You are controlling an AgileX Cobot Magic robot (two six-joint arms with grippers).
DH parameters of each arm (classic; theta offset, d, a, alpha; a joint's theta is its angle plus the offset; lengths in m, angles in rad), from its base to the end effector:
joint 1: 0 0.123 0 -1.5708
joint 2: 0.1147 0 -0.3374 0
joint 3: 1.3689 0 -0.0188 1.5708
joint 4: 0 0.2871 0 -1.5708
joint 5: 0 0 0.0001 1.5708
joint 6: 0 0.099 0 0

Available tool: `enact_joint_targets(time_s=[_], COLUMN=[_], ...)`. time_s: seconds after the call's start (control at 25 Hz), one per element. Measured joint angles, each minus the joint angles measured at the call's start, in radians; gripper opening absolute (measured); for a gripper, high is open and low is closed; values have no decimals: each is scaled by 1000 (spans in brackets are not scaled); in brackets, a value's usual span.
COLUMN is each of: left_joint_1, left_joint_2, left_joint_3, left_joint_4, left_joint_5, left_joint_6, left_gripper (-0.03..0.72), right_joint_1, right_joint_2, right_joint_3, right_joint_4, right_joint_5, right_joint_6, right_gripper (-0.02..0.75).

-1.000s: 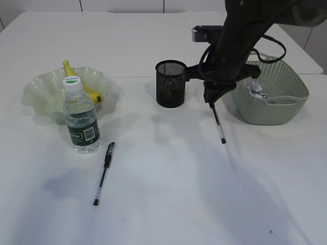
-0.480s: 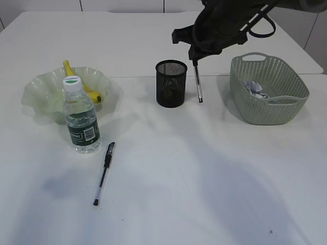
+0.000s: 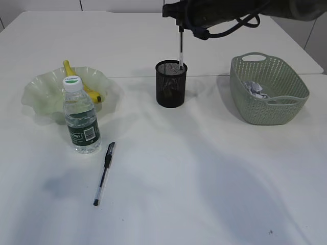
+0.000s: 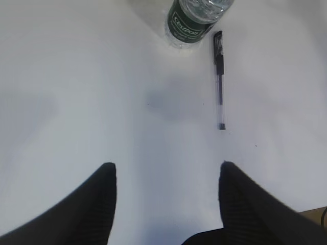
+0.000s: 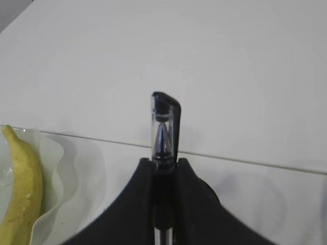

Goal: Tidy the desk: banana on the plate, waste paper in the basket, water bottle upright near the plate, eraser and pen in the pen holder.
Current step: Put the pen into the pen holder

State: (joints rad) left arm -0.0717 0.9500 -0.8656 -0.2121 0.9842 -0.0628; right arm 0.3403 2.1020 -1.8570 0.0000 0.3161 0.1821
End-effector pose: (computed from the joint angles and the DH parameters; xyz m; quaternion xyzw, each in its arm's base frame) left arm 0.1767 -0.0301 0.3572 -0.0262 0.9516 -0.1206 0.2814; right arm 0.5445 0.1928 0.3206 -0.0674 0.8507 0.1346 0.5037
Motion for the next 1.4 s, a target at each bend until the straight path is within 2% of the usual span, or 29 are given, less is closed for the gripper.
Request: enact_joint_targets(time_s=[0.4, 0.72, 1.4], left_joint_1=[0, 0, 0], left_joint_2=[0, 0, 0], left_joint_3=[0, 0, 0], left_joint_4=[0, 0, 0], left_joint_5=[0, 0, -22], left_joint_6=[0, 0, 0], left_gripper=[443, 443, 443], right_joint_1=[0, 0, -33], right_joint_2=[98, 156, 186], right_joint_3=[0, 0, 0], right_joint_4=[-42, -57, -66], right_joint_5=[-244, -337, -358], right_joint_6=[-1, -2, -5], right_gripper=[53, 52, 52])
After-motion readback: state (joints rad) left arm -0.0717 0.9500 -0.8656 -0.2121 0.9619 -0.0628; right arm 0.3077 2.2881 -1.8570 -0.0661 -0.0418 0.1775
